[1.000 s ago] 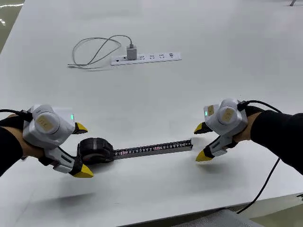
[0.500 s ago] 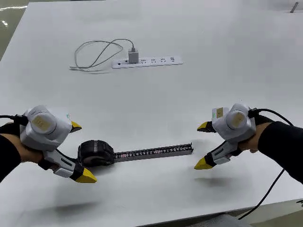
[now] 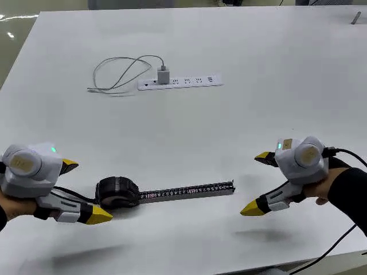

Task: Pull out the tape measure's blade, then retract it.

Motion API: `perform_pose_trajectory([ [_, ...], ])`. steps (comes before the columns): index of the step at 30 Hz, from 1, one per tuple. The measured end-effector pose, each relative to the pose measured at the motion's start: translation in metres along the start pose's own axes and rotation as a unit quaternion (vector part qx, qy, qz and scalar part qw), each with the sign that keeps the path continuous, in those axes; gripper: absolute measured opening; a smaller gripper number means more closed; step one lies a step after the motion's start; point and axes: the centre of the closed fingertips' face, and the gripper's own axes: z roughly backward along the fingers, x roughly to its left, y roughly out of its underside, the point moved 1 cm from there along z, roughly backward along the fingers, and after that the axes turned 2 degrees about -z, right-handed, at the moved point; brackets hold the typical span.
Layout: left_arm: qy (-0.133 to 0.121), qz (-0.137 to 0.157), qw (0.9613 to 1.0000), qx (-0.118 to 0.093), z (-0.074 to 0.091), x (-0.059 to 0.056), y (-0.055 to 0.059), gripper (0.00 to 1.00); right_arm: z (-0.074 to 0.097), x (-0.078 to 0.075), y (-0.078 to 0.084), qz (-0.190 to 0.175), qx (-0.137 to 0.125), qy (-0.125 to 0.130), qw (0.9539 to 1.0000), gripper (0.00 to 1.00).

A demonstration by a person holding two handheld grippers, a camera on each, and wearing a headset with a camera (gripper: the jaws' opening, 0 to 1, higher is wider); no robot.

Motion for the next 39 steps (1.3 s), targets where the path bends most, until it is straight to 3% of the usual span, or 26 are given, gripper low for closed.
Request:
perform_pose_trajectory([
  [5,-0.024,0.018,0.9994,-0.019,0.008,0.005,0.006,0.99,0.008,0.002,0.002,-0.015,-0.017,0.008,0.9997,0.99],
  [9,-0.024,0.027,0.9988,-0.032,0.014,0.001,0.007,0.99,0.015,0.003,0.006,-0.021,-0.027,0.015,0.9993,0.99],
  [10,-0.020,0.028,0.9981,-0.051,0.016,-0.002,0.004,0.99,0.017,0.003,0.009,-0.026,-0.028,0.018,0.9991,0.99],
  [13,-0.040,0.026,0.9980,-0.042,0.019,0.002,0.011,0.99,0.021,0.004,0.015,-0.026,-0.032,0.023,0.9989,0.99],
  [18,-0.037,0.044,0.9962,-0.065,0.025,-0.004,0.013,0.99,0.029,0.005,0.031,-0.030,-0.016,0.035,0.9988,0.99],
  [22,-0.053,0.050,0.9948,-0.071,0.030,-0.006,0.022,0.99,0.043,0.009,0.024,-0.040,-0.039,0.047,0.9973,0.99],
  [28,-0.060,0.055,0.9945,-0.065,0.036,-0.009,0.038,0.99,0.053,0.010,0.023,-0.036,-0.047,0.059,0.9965,0.99],
  [34,-0.078,0.058,0.9926,-0.073,0.043,-0.010,0.040,0.99,0.060,0.006,0.026,-0.039,-0.056,0.081,0.9944,0.99],
  [37,-0.076,0.060,0.9923,-0.077,0.043,-0.012,0.040,0.99,0.058,0.011,0.033,-0.044,-0.061,0.074,0.9944,0.99],
  [39,-0.084,0.051,0.9912,-0.088,0.044,-0.012,0.037,0.99,0.057,0.014,0.038,-0.037,-0.049,0.071,0.9956,0.99],
])
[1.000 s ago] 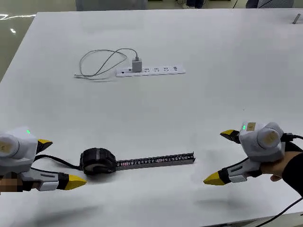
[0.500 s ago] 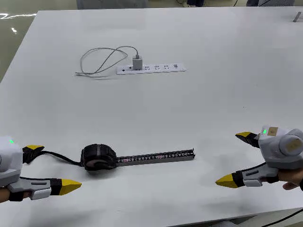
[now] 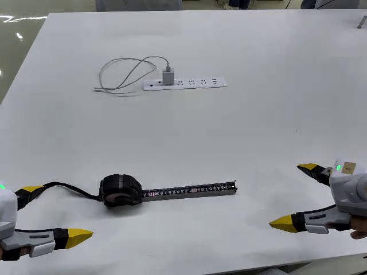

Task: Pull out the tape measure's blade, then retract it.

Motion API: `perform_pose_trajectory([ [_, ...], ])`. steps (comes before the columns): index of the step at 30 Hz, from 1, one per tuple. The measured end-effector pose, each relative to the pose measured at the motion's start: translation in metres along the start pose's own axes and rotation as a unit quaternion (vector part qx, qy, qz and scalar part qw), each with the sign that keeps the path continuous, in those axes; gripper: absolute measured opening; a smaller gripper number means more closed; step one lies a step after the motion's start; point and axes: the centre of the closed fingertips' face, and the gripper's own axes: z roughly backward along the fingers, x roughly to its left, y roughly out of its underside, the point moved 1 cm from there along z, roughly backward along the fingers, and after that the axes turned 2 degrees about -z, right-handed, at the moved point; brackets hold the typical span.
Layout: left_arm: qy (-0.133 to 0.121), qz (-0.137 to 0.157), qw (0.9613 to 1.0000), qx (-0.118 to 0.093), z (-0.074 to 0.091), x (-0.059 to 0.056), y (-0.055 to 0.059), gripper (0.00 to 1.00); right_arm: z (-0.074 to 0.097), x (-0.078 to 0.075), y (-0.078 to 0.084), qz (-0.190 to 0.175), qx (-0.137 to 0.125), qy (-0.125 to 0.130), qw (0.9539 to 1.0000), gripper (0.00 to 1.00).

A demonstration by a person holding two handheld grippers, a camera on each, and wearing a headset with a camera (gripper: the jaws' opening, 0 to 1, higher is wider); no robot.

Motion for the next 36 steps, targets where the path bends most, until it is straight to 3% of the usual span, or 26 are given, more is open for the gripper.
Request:
perform_pose_trajectory([
  [6,-0.011,-0.003,0.9998,0.015,0.001,0.004,0.007,0.99,0.008,-0.007,-0.001,-0.003,-0.004,0.011,0.9999,0.99],
  [9,-0.017,-0.014,0.9998,0.003,0.005,0.006,0.004,0.99,0.010,-0.006,0.001,0.001,-0.007,0.012,0.9999,0.99],
  [28,-0.022,0.001,0.9997,0.011,0.009,0.011,0.010,0.99,0.013,0.002,0.009,-0.017,-0.005,0.014,0.9997,0.99],
  [30,-0.032,-0.005,0.9993,0.018,0.009,0.015,0.011,0.99,0.012,0.003,0.009,-0.017,-0.005,0.014,0.9997,0.99],
  [36,-0.015,-0.003,0.9998,0.014,0.009,0.009,0.010,0.99,0.013,0.004,0.011,-0.021,-0.007,0.015,0.9996,0.99],
])
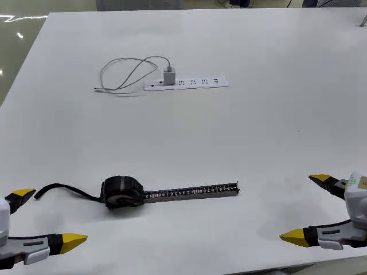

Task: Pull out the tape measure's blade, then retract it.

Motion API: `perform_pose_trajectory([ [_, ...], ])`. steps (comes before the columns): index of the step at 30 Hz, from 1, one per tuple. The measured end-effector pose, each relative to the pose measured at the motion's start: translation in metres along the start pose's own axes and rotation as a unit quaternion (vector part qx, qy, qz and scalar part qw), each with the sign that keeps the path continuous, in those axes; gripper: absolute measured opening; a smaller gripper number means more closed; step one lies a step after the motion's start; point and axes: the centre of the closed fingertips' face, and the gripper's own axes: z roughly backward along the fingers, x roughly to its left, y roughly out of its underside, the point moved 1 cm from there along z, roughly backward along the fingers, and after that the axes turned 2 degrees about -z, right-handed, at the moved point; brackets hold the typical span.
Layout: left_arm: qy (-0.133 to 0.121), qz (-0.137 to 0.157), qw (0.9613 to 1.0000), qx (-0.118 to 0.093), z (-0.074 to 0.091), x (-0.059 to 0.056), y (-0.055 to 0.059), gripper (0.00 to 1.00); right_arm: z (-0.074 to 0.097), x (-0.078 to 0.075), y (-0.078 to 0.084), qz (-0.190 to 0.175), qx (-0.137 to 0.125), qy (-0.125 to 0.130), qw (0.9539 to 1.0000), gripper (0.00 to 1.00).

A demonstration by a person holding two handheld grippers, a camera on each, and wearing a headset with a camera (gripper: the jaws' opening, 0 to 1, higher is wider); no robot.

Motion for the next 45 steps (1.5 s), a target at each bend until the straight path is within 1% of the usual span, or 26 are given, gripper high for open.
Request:
perform_pose_trajectory([
  [2,0.003,-0.004,1.0000,0.002,0.000,-0.001,0.001,0.99,0.001,0.000,0.000,-0.001,-0.001,0.000,1.0000,0.99],
  [4,-0.001,-0.004,1.0000,0.001,0.000,0.001,0.001,0.99,0.003,0.000,0.000,-0.009,-0.004,-0.002,0.9999,0.99],
  [5,-0.004,-0.006,1.0000,0.004,-0.001,0.002,0.002,0.99,0.004,0.001,0.002,-0.016,-0.001,-0.004,0.9999,0.99],
  [8,0.007,0.000,1.0000,0.000,-0.002,-0.002,0.003,0.99,0.005,0.001,0.006,-0.011,0.004,-0.003,0.9999,0.99],
  [11,0.008,-0.009,0.9999,0.005,-0.005,-0.004,0.008,0.99,0.005,0.001,0.007,-0.012,0.005,-0.003,0.9999,0.99],
  [12,0.006,-0.010,0.9999,0.007,-0.006,-0.004,0.011,0.99,0.005,0.001,0.008,-0.011,0.006,-0.003,0.9999,0.99],
  [15,0.011,-0.009,0.9998,0.015,-0.010,-0.008,0.019,0.99,0.004,0.002,0.009,-0.007,0.007,-0.004,0.9999,0.99],
  [16,0.012,-0.010,0.9998,0.015,-0.010,-0.008,0.019,0.99,0.004,0.002,0.009,-0.007,0.007,-0.004,0.9999,0.99],
  [18,0.012,-0.013,0.9997,0.017,-0.010,-0.009,0.020,0.99,0.004,0.003,0.008,-0.005,0.008,-0.005,0.9999,0.99],
  [20,0.008,-0.017,0.9998,0.012,-0.011,-0.007,0.018,0.99,0.004,0.003,0.008,-0.005,0.007,-0.003,1.0000,0.99],
  [22,0.001,-0.011,0.9998,0.014,-0.012,-0.004,0.019,0.99,0.003,0.004,0.007,-0.004,0.007,-0.003,1.0000,0.99],
  [24,0.001,-0.007,0.9999,0.010,-0.012,-0.005,0.016,0.99,0.002,0.004,0.007,-0.003,0.009,-0.002,1.0000,0.99],
  [25,0.000,-0.006,0.9999,0.012,-0.013,-0.005,0.016,0.99,0.000,0.005,0.008,0.001,0.012,-0.003,0.9999,0.99],
  [26,0.000,-0.007,0.9999,0.014,-0.013,-0.005,0.017,0.99,0.000,0.004,0.010,0.016,0.023,-0.001,0.9996,0.99],
  [27,0.003,-0.014,0.9998,0.015,-0.014,-0.005,0.017,0.99,-0.001,0.004,0.012,0.024,0.030,0.002,0.9992,0.99],
  [29,0.003,-0.016,0.9996,0.023,-0.016,-0.006,0.020,0.99,-0.001,0.005,0.012,0.023,0.029,-0.001,0.9993,0.99],
  [30,0.007,-0.011,0.9996,0.026,-0.016,-0.007,0.021,0.99,-0.001,0.004,0.013,0.023,0.030,-0.002,0.9993,0.99],
  [33,0.007,-0.006,0.9996,0.026,-0.017,-0.009,0.018,0.99,-0.001,0.004,0.013,0.019,0.031,-0.004,0.9993,0.99],
  [36,0.009,-0.002,0.9997,0.022,-0.018,-0.011,0.014,0.99,0.000,0.002,0.011,0.017,0.029,-0.005,0.9994,0.99],
  [40,0.001,0.000,0.9999,0.016,-0.022,-0.011,0.006,0.99,0.000,0.002,0.008,0.017,0.029,-0.007,0.9994,0.99],
  [43,-0.012,0.001,0.9997,0.020,-0.027,-0.010,0.005,0.99,0.000,0.002,0.005,0.016,0.028,-0.010,0.9994,0.99],
  [44,-0.030,0.004,0.9992,0.027,-0.028,-0.005,0.007,0.99,0.000,0.001,0.005,0.020,0.029,-0.009,0.9993,0.99],
  [45,-0.036,0.004,0.9986,0.037,-0.030,-0.004,0.011,0.99,0.000,-0.001,0.006,0.029,0.033,-0.007,0.9990,0.99],
])
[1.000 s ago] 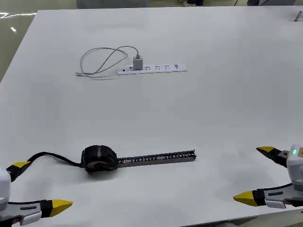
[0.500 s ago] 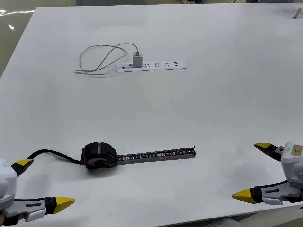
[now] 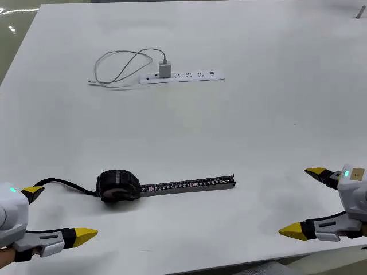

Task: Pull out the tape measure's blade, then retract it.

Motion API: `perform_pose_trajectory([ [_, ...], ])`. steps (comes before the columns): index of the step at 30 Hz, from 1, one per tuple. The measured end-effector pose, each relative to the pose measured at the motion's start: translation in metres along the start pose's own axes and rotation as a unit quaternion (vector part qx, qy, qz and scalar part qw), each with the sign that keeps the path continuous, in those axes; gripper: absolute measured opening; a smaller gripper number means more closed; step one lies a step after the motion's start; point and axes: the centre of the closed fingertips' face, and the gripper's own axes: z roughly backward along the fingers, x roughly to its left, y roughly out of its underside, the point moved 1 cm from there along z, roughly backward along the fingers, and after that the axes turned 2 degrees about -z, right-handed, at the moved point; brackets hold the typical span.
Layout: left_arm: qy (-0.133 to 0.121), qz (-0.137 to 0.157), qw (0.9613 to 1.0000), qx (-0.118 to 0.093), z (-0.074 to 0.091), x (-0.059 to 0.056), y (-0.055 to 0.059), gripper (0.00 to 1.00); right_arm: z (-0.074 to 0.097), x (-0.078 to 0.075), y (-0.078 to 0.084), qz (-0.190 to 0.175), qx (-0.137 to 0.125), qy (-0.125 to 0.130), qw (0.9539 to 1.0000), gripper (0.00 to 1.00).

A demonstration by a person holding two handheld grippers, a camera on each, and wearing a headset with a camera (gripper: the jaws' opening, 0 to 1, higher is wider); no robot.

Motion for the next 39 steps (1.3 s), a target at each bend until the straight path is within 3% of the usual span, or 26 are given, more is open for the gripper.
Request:
perform_pose_trajectory([
  [3,-0.003,0.015,0.9998,-0.010,-0.003,-0.002,-0.002,0.99,-0.001,-0.001,0.000,0.000,0.004,-0.002,1.0000,0.99],
  [6,-0.003,0.023,0.9997,-0.004,-0.005,-0.005,-0.002,0.99,-0.001,-0.003,0.001,0.004,0.008,-0.006,0.9999,0.99],
  [11,-0.002,0.029,0.9994,-0.017,-0.006,-0.008,-0.012,0.99,-0.002,-0.007,-0.003,0.006,0.010,-0.010,0.9999,0.99],
  [13,-0.003,0.027,0.9995,-0.018,-0.007,-0.009,-0.017,0.99,-0.002,-0.009,-0.007,0.006,0.007,-0.010,0.9999,0.99],
  [15,-0.028,-0.006,0.9994,-0.020,-0.005,-0.004,-0.023,0.99,-0.002,-0.011,-0.012,0.008,0.003,-0.008,0.9999,0.99],
  [21,-0.021,0.033,0.9989,-0.025,-0.009,-0.016,-0.034,0.99,-0.003,-0.013,-0.020,0.001,0.000,-0.016,0.9999,0.99],
  [26,-0.022,0.040,0.9986,-0.028,-0.015,-0.022,-0.040,0.99,-0.003,-0.017,-0.024,0.017,0.005,-0.017,0.9997,0.99],
  [29,-0.030,0.061,0.9967,-0.045,-0.016,-0.022,-0.048,0.99,-0.003,-0.020,-0.028,0.023,0.007,-0.019,0.9995,0.99],
  [33,-0.040,0.061,0.9958,-0.054,-0.015,-0.025,-0.057,0.99,-0.005,-0.022,-0.030,0.034,0.013,-0.022,0.9991,0.99],
  [39,-0.052,0.083,0.9936,-0.057,-0.021,-0.029,-0.057,0.99,-0.010,-0.021,-0.037,0.047,0.019,-0.033,0.9982,0.99],
])
